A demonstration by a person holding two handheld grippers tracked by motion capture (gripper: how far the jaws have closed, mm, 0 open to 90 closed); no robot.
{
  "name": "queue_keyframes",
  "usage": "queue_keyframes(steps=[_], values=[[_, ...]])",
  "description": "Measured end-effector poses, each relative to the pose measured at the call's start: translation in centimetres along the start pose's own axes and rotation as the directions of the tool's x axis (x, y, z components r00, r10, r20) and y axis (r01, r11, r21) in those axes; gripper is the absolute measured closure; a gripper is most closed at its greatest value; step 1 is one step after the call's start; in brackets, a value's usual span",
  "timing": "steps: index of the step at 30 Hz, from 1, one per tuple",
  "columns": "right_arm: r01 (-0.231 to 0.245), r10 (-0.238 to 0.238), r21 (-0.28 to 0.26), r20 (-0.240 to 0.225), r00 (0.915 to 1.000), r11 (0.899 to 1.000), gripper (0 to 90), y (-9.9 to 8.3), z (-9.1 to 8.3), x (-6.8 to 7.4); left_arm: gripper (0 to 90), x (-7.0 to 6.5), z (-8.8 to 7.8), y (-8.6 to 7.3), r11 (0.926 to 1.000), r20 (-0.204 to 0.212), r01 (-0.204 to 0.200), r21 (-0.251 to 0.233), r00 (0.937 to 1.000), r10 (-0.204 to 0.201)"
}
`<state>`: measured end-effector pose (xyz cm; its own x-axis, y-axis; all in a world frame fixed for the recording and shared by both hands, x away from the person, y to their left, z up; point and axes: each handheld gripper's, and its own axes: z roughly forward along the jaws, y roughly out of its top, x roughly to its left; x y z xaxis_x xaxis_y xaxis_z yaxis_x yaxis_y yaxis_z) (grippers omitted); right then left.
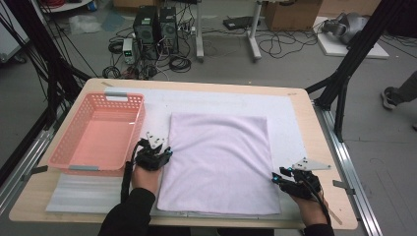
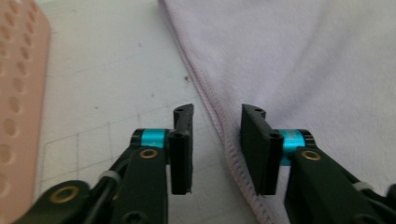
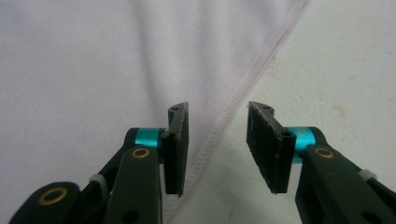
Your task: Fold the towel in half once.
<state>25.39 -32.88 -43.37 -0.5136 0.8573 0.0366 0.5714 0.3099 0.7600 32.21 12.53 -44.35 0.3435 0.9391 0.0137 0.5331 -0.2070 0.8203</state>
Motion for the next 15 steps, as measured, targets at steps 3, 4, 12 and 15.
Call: queue_keyframes(steps=[3,4,12,15], values=[[-0.038,0.038,-0.02,0.004,0.9993,0.999,56.4,0.5,0.6,-0.7,58.5,0.3,0.9,-0.1,0.9968,0.082,0.063,0.049,0.9944,-0.067],[-0.058,0.058,-0.026,0.0,0.9983,0.998,56.1,0.8,0.9,-1.0,56.6,0.3,1.0,-0.2,0.9964,0.091,0.068,0.05,0.9932,-0.072],[-0.09,0.089,0.044,0.031,0.9956,0.995,83.9,2.3,4.2,-1.0,85.4,0.2,0.7,-0.2,0.9982,0.109,0.027,0.053,0.9935,-0.033],[-0.066,0.06,0.076,0.072,0.9956,0.995,86.3,2.4,3.6,-0.8,85.8,0.2,0.3,-0.1,0.9976,0.087,0.015,0.068,0.996,-0.021]])
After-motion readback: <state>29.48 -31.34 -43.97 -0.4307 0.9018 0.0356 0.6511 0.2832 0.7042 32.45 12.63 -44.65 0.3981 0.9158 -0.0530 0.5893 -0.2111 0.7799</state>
